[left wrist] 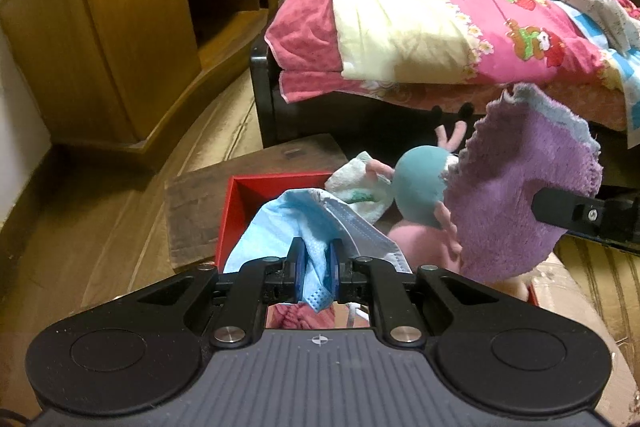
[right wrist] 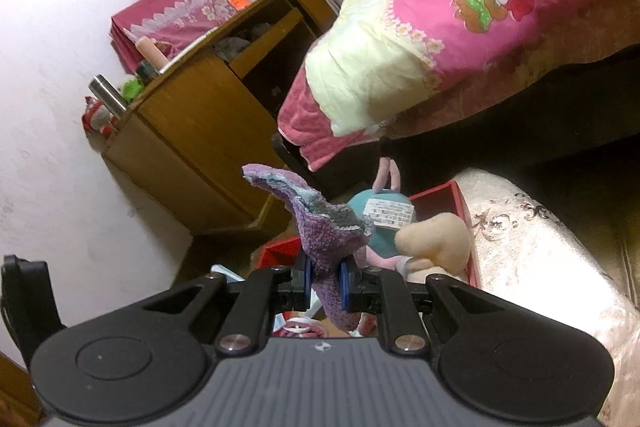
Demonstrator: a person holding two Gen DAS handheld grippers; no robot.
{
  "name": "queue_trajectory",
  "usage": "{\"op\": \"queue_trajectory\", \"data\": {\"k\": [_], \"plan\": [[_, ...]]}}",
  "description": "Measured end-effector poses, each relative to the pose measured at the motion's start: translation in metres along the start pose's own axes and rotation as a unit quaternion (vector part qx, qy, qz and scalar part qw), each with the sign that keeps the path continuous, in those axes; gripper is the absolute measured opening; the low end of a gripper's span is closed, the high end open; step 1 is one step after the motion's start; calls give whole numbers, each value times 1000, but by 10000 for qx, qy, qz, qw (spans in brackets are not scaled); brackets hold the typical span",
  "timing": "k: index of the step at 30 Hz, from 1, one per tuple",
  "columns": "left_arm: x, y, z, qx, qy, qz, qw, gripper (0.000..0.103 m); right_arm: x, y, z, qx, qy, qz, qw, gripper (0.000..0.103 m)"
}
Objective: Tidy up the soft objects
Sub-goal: 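Carry the face mask with the left tool while the right tool carries the towel over the box, then open the left tool to drop the mask into the box while the right tool releases the towel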
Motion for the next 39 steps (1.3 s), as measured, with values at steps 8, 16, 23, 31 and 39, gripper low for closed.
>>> {"op": "queue_trajectory", "data": {"k": [8,16,23,31,39], "plan": [[-6,-22,-4,-46,-21,-202,9998,33,4,-31,9,-280,289,220,9989,0],[-8,-17,-3,47,-104,-282,9995,69,19,-29,14,-328,286,533,9976,11],[-6,-13,2,25,-199,-310,9993,70,17,-25,14,-298,261,526,9978,13],[-6,-9,5,31,-215,-304,9993,73,14,-24,15,-318,284,523,9977,15],[-4,-6,12,-5,-279,-299,9992,73,11,-22,18,-337,324,525,9975,15]]}}
Point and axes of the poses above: each gripper's, at about its wrist camera, not at the fingertips, and y roughly against the way its jaws point, x to its right, z to its underside, the point moved 10 cm from there along -y, roughly the way its jaws point, and after that the axes turned 12 degrees about y, right-handed, at the moved point
